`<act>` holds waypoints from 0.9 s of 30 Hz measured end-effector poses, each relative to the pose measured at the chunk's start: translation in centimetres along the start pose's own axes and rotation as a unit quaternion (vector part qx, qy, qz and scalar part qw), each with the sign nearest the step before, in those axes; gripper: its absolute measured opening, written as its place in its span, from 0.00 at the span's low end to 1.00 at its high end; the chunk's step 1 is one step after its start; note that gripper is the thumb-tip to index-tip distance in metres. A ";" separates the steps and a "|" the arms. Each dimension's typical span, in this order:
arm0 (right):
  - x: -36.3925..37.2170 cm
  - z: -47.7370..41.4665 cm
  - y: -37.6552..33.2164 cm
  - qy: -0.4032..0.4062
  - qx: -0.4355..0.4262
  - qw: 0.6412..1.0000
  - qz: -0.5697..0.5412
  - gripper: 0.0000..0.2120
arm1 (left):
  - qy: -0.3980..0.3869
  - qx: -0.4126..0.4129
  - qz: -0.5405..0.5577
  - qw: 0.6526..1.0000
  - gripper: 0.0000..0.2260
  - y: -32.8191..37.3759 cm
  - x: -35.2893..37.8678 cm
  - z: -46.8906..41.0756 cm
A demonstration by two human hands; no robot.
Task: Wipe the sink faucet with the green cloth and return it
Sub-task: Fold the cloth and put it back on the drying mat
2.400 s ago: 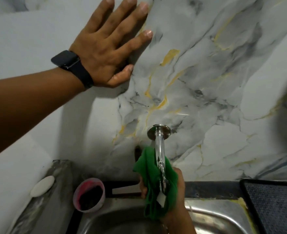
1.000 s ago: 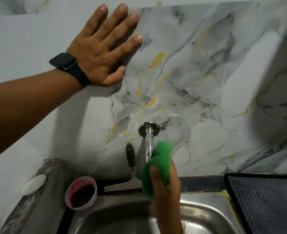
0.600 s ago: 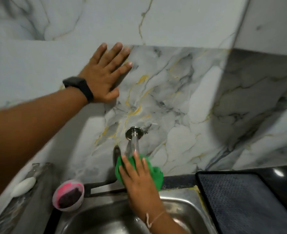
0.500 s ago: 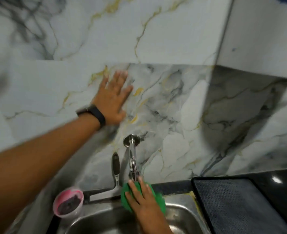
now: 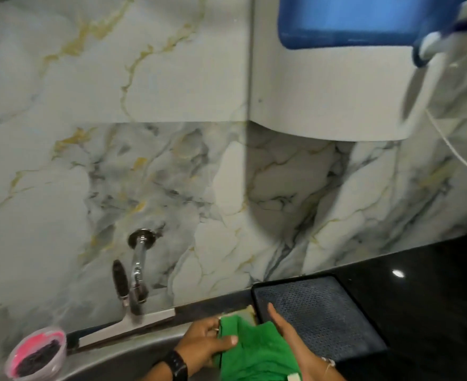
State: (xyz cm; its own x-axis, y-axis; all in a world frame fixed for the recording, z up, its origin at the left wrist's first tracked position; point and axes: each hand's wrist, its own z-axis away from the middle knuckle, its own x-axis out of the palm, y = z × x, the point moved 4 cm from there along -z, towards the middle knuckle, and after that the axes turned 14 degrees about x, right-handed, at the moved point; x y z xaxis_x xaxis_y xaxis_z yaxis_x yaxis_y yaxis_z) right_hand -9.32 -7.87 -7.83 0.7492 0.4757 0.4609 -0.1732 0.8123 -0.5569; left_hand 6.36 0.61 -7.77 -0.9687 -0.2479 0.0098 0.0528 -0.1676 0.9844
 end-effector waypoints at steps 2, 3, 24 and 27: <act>-5.6 -0.8 -0.6 0.087 -0.021 0.995 0.049 0.22 | 0.036 -0.007 -0.001 0.999 0.11 -1.6 2.3 -1.6; -7.9 -0.7 -0.9 0.137 -0.039 0.988 0.056 0.20 | 0.041 -0.010 -0.007 0.999 0.08 -2.1 3.8 -2.3; -30.2 -8.8 -7.5 0.547 -0.139 0.686 0.460 0.14 | 0.068 0.006 -0.330 0.941 0.06 -12.4 18.9 -24.5; -29.9 -9.0 -7.1 0.571 -0.124 0.608 0.537 0.17 | -0.032 0.043 -0.482 0.875 0.12 -12.5 18.7 -24.6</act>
State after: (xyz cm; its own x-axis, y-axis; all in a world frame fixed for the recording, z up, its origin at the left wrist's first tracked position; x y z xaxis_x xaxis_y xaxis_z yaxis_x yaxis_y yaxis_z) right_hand -24.71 -30.89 -23.90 0.2681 0.0273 -0.9630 -0.9595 0.0967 -0.2644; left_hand -6.49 -25.39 -24.22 -0.5658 0.0238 -0.8242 -0.8110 -0.1967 0.5510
